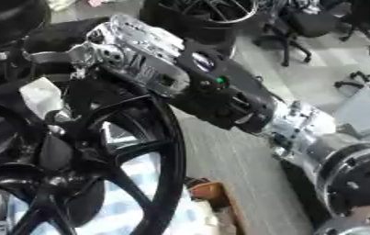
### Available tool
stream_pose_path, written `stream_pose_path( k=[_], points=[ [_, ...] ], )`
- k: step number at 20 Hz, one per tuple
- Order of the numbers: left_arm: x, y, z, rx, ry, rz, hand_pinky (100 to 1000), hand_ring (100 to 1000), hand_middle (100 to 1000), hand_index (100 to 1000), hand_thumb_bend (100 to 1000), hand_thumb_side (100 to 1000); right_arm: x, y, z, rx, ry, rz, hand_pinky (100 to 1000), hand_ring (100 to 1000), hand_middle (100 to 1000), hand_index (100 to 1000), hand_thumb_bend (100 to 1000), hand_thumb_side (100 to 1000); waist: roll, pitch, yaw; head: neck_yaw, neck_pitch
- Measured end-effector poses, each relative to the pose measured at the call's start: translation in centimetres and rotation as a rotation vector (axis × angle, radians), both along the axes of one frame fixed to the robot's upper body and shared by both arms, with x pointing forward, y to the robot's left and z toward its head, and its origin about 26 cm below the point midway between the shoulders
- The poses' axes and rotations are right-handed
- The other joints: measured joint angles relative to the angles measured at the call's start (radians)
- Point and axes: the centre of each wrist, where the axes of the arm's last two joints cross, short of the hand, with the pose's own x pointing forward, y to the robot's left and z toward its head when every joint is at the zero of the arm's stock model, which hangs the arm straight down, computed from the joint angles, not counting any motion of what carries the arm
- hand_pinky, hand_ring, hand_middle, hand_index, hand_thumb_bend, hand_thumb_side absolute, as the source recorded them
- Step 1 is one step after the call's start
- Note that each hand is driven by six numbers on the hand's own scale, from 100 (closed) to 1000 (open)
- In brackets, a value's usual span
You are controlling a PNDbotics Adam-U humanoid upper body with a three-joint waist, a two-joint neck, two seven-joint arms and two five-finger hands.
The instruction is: Pull the pin out of the wheel hub.
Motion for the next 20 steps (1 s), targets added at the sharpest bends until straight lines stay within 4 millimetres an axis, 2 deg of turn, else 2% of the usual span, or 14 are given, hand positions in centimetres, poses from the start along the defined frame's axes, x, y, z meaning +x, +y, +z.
stream_pose_path(
  k=[11, 20],
  points=[
    [0.0, -0.31, 0.0, 0.026, -0.005, 0.005, 795, 642, 603, 761, 100, 848, 0.01, 0.25, -0.25, 0.022, -0.006, -0.017, 908, 877, 807, 871, 348, 268, -0.007, 0.02, 0.002, 0.0, -0.001],
    [0.02, -0.65, 0.09, 0.031, -0.01, -0.001, 796, 642, 602, 758, 103, 860, 0.02, 0.14, -0.71, 0.005, 0.018, -0.035, 899, 828, 771, 864, 381, 271, -0.009, 0.034, -0.004, 0.0, -0.011]
  ],
)
